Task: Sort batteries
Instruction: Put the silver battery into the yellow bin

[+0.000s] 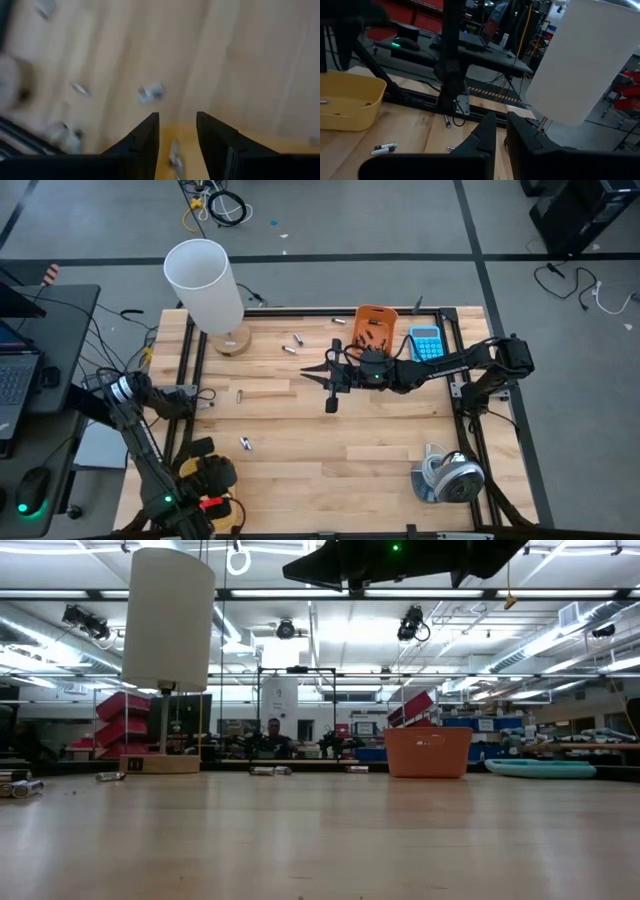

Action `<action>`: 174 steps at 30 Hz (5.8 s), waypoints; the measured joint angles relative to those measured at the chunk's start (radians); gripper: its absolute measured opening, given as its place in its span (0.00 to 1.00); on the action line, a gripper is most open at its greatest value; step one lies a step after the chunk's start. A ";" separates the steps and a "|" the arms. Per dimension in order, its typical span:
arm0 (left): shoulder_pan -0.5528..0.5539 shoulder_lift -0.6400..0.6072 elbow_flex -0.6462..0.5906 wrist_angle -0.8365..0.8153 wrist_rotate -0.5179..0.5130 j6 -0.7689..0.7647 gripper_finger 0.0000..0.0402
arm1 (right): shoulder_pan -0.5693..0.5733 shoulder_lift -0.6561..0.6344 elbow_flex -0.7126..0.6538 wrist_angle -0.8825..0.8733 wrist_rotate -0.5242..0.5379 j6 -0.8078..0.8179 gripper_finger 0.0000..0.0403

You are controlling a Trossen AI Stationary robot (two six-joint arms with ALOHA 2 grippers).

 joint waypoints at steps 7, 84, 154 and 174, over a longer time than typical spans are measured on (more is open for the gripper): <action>0.052 -0.021 0.068 -0.025 -0.318 0.179 0.32 | 0.000 0.000 0.000 0.000 0.000 -0.002 0.08; 0.087 -0.171 -0.557 -0.024 -0.826 -0.188 0.33 | -0.329 0.518 0.938 -0.759 -0.122 0.140 0.08; 0.090 -0.170 -0.686 -0.025 -0.729 -0.366 0.33 | -0.364 0.762 0.943 -0.919 -0.161 0.579 0.25; 0.111 -0.170 -0.686 -0.025 -0.766 -0.400 0.33 | -0.409 0.678 0.954 -0.955 -0.313 0.553 0.19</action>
